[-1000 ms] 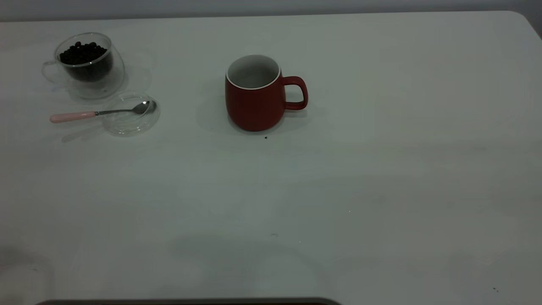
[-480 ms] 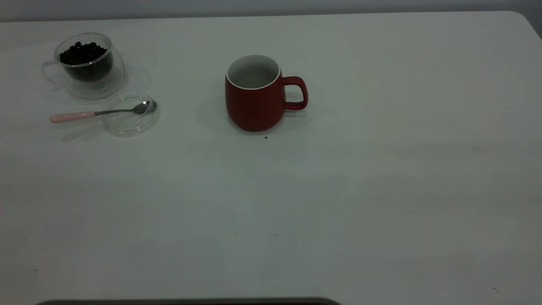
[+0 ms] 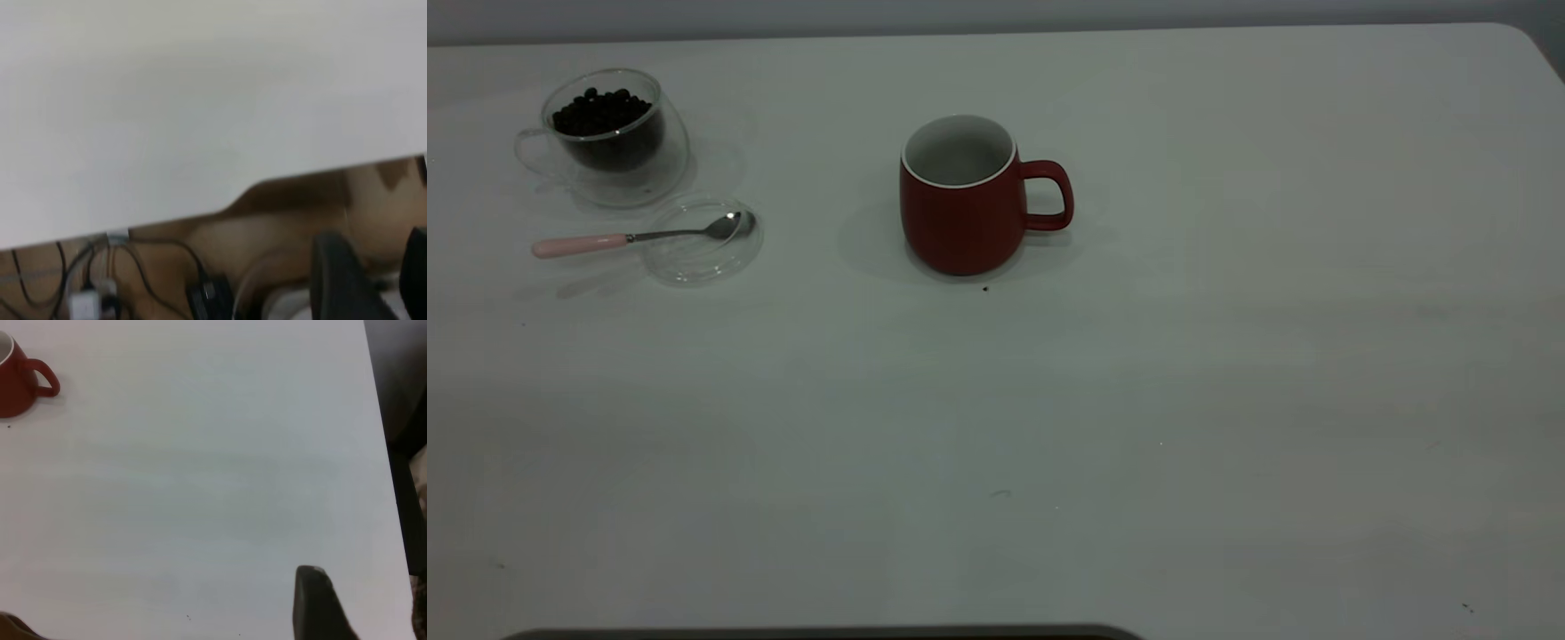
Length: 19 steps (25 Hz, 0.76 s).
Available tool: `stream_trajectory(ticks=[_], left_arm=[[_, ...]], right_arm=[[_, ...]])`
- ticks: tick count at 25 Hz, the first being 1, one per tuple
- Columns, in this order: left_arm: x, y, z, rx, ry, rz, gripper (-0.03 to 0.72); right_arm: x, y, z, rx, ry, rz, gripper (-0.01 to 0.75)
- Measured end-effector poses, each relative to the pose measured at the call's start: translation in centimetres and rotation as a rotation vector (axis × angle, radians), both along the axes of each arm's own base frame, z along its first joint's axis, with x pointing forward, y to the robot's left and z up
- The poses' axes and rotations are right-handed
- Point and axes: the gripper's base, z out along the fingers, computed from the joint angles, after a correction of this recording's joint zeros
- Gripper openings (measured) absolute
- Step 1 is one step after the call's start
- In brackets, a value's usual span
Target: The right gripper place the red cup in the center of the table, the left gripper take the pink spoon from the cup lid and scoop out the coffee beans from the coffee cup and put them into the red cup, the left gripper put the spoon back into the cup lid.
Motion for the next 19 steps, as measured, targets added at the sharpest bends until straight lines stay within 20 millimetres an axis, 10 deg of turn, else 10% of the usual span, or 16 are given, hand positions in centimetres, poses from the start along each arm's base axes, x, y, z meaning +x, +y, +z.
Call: stream_trajectory(ticks=[8, 19], left_arm=[[-3.9, -0.2, 0.0, 0.01, -0.267, 0.001, 0.281], [-4.2, -0.2, 0.0, 0.011, -0.268, -0.001, 0.281]], right_arm=[[0.0, 0.0, 0.0, 0.0, 0.0, 0.0, 0.374], [0.0, 0.0, 0.0, 0.002, 0.0, 0.001, 0.374]])
